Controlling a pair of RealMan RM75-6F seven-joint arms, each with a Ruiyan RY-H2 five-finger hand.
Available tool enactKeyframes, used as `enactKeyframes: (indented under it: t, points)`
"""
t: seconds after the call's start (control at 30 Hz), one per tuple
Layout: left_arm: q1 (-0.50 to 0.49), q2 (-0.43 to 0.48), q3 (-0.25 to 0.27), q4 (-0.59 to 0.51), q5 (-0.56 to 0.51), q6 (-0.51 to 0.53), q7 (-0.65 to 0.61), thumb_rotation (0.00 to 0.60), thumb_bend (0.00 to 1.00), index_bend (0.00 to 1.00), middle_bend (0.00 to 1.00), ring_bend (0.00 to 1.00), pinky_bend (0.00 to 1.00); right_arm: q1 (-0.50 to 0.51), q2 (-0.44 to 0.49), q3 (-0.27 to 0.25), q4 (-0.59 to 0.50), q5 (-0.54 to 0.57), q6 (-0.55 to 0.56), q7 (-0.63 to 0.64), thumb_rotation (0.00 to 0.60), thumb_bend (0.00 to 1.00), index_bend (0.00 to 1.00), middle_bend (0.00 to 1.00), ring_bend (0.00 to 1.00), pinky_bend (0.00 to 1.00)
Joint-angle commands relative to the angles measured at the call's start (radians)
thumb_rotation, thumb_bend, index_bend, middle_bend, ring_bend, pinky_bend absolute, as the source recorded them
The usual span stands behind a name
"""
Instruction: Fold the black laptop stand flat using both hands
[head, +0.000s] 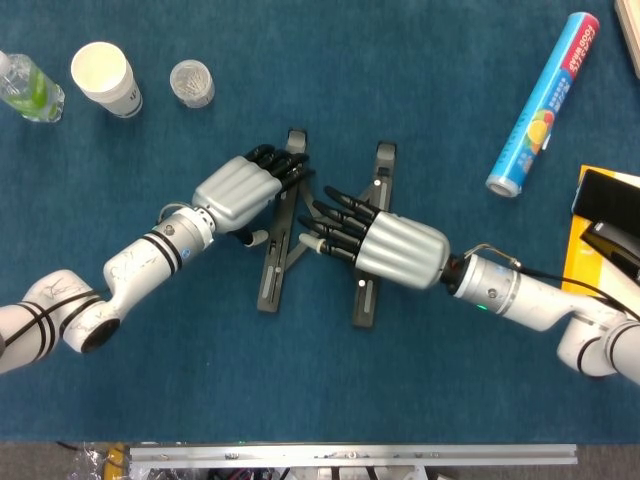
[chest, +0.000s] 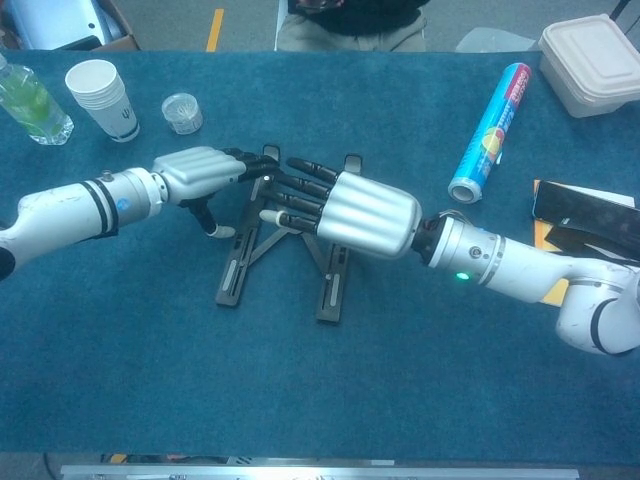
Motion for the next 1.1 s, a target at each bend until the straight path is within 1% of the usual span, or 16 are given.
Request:
enactKeyframes:
  t: [0.03, 0.8, 0.93, 1.1]
  points:
    - [-0.001, -0.002, 0.0, -0.002, -0.001, 0.0, -0.005, 0.6, 0.25, 0.0, 0.0, 0.0, 0.04, 0.004, -0.007, 0.001, 0.007, 0.003, 0.001, 0.0, 0.6, 0.0, 0.0, 0.0, 0.0, 0.02]
    - [-0.009, 0.009, 0.0, -0.045, -0.015, -0.014, -0.016, 0.6, 0.25, 0.0, 0.0, 0.0, 0.04, 0.042, -0.09, 0.013, 0.101, 0.036, -0.005, 0.007, 0.6, 0.0, 0.0, 0.0, 0.0, 0.01]
    - [-0.008, 0.017, -0.002, -0.05, -0.02, -0.009, -0.003, 0.6, 0.25, 0.0, 0.0, 0.0, 0.04, 0.041, -0.088, 0.011, 0.095, 0.04, 0.006, 0.02, 0.6, 0.0, 0.0, 0.0, 0.0, 0.01]
    - [0.003, 0.059, -0.008, -0.075, -0.032, 0.015, 0.042, 0.6, 0.25, 0.0, 0.0, 0.0, 0.04, 0.039, -0.038, 0.015, 0.029, 0.045, 0.04, 0.028, 0.6, 0.0, 0.0, 0.0, 0.0, 0.01]
